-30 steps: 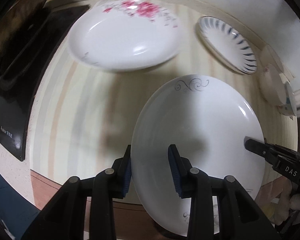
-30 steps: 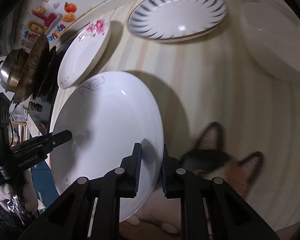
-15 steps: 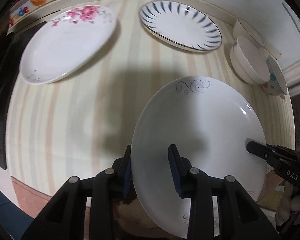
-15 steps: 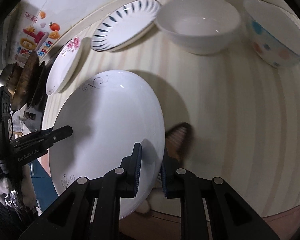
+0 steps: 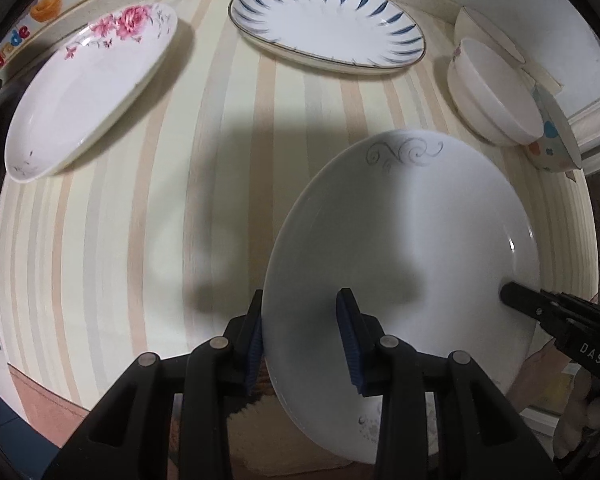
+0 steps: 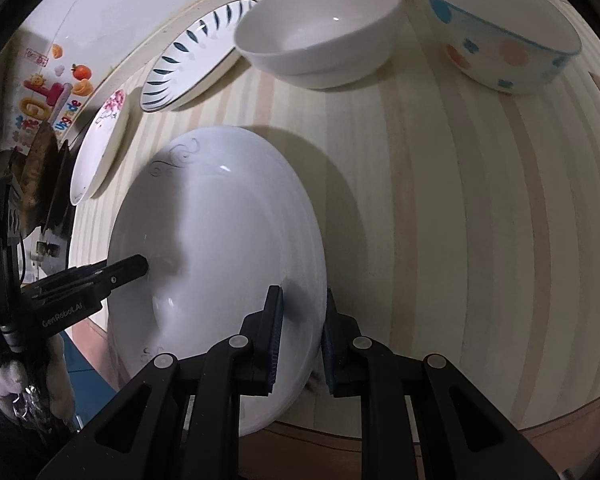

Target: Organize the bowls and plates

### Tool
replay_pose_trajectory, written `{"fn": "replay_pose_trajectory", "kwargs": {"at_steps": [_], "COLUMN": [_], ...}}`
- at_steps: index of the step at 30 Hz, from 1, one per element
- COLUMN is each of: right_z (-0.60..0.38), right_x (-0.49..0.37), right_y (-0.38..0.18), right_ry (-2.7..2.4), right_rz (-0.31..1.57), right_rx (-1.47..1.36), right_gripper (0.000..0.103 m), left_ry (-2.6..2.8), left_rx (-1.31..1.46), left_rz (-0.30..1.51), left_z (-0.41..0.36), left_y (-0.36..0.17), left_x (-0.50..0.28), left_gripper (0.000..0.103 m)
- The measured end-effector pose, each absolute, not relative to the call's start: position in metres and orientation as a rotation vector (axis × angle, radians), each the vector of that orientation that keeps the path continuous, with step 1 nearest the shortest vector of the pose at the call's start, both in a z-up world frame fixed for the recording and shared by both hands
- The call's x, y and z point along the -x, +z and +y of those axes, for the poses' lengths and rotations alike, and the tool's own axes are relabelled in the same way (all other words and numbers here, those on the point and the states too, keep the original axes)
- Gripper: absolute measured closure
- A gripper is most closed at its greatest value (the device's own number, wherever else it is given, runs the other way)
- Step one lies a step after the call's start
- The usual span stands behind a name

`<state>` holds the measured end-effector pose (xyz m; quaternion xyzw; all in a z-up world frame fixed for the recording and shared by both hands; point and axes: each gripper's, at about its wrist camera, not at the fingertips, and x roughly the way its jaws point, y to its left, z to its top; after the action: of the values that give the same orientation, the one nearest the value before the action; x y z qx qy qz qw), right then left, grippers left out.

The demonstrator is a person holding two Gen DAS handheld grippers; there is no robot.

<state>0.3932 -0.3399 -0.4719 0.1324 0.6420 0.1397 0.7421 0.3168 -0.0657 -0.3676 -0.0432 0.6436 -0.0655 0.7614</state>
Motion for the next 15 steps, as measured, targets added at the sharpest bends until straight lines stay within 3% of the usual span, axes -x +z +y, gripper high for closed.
{"fn": "replay_pose_trajectory", "kwargs": {"at_steps": [6,10,15], "right_z": [-0.341,-0.352,-0.292], "right_x": [-0.396,-0.398,-0.429], "right_y": [-0.468,-0.413,-0.347], "right_ry": [0.266,0.168,0.310], "right_rz": [1.485,1.467,1.369], "right_rx": [-0.288,-0.300,-0.321], "right_gripper": [0.082,0.081,0.063], "left_ry": [-0.130,-0.030,0.154], "left_rx": [-0.022,0.014,0.228], "left_rz": [1.370,1.286,1.258], "left_z": [-0.067,-0.014,0.083], "left_y": [-0.348,-0.307,-0.293], "left_x": [-0.311,-0.305,-0.337], "left_gripper": [0.071,0.068,0.064]}}
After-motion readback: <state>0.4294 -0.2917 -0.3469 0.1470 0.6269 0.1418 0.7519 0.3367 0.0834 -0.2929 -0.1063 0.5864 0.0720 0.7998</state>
